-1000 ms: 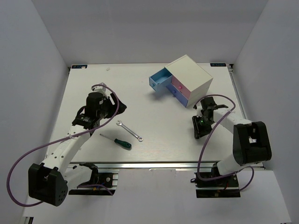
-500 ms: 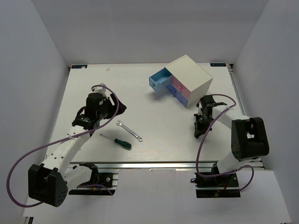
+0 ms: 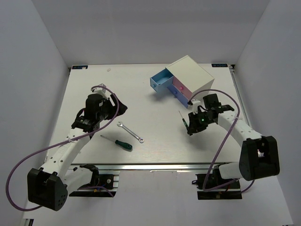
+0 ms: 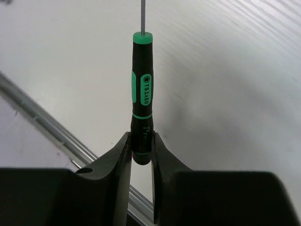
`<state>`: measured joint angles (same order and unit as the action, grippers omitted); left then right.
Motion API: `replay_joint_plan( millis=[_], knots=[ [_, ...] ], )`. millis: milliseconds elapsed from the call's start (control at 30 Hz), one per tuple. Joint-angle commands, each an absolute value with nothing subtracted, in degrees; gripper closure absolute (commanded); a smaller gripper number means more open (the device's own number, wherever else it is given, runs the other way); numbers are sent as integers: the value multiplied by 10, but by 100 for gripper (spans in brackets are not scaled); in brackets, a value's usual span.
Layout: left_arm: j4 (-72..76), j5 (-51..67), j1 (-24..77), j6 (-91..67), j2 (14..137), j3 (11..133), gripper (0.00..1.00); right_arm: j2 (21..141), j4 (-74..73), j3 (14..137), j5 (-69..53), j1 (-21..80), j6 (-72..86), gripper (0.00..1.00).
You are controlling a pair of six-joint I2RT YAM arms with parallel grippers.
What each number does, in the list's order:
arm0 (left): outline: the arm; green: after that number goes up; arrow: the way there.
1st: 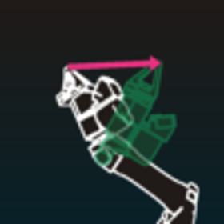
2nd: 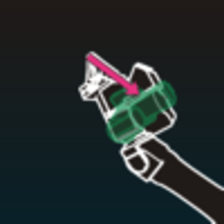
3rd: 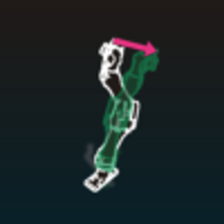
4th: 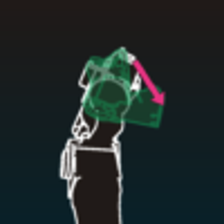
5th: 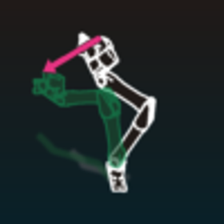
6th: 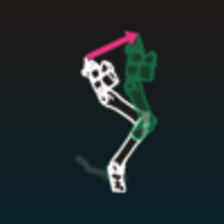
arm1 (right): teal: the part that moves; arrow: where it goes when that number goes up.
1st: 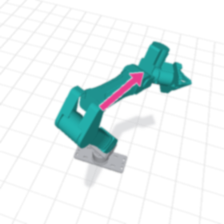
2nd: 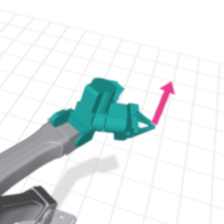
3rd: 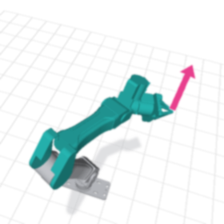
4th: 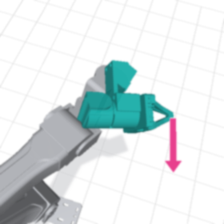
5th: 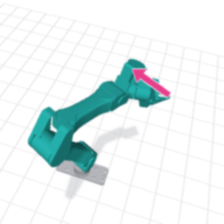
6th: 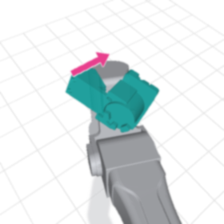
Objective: Sort the tools into containers
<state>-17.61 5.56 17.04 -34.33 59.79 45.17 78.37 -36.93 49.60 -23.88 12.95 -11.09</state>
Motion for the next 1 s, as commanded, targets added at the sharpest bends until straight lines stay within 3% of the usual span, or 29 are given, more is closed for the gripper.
replay_joint_plan(
  millis=[0, 367, 500, 667, 967],
  knots=[
    [-160, 69, 169, -356, 587, 452, 19, 758, -373, 507, -350, 158, -202, 100],
    [-127, 76, 170, -388, 557, 432, 19, 740, -189, 528, -430, 252, -255, 100],
    [-138, 73, 170, -388, 547, 430, 19, 788, -95, 584, -415, 285, -133, 100],
    [-146, 79, 169, -386, 562, 441, 19, 889, -51, 691, -338, 297, 142, 100],
    [-163, 83, 170, -382, 587, 470, 19, 1030, 44, 876, -374, 294, 554, 100]
  ],
)
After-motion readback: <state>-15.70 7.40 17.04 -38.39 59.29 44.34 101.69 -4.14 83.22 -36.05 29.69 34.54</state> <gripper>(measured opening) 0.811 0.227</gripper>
